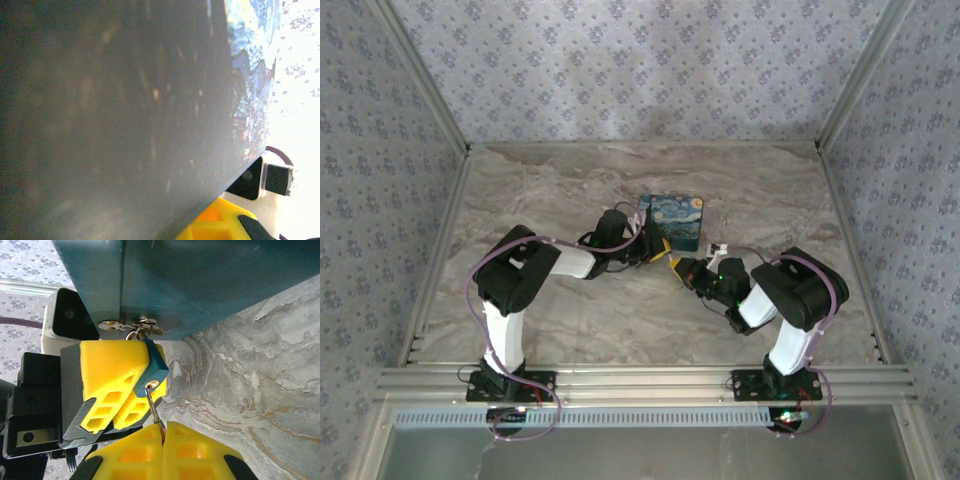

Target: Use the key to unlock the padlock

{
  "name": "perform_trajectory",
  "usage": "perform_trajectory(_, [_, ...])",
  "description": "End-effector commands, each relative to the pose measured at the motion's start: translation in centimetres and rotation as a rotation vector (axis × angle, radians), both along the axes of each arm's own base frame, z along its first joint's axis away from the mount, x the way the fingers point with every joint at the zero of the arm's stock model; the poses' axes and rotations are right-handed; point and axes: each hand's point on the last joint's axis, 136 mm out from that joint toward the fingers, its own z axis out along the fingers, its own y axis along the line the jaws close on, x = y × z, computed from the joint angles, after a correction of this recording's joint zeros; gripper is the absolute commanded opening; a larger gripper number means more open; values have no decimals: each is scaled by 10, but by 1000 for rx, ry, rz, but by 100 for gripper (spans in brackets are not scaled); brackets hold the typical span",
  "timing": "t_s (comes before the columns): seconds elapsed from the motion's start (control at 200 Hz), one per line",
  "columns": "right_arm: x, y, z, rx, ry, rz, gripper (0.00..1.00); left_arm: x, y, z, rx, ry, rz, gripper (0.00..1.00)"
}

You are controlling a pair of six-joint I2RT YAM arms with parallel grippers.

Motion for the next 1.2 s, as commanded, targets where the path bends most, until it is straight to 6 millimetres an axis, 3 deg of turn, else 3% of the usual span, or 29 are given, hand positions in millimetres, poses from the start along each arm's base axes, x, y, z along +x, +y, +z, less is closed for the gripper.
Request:
perform_trajectory(0.0, [5,4,15,36,-39,5,0,-6,1,-10,-16,53,-20,7])
perform_trajectory(0.48, [9,7,12,39,-30,13,0,-5,3,-8,-39,48,-4,7])
perform_trajectory(0.839, [-6,6,6,31,-5,20,0,-2,5,-7,-52,43,10,7])
perform_trajectory(1.194, [6,6,13,43,-23,0,0,-2,5,-7,-73,47,17,7])
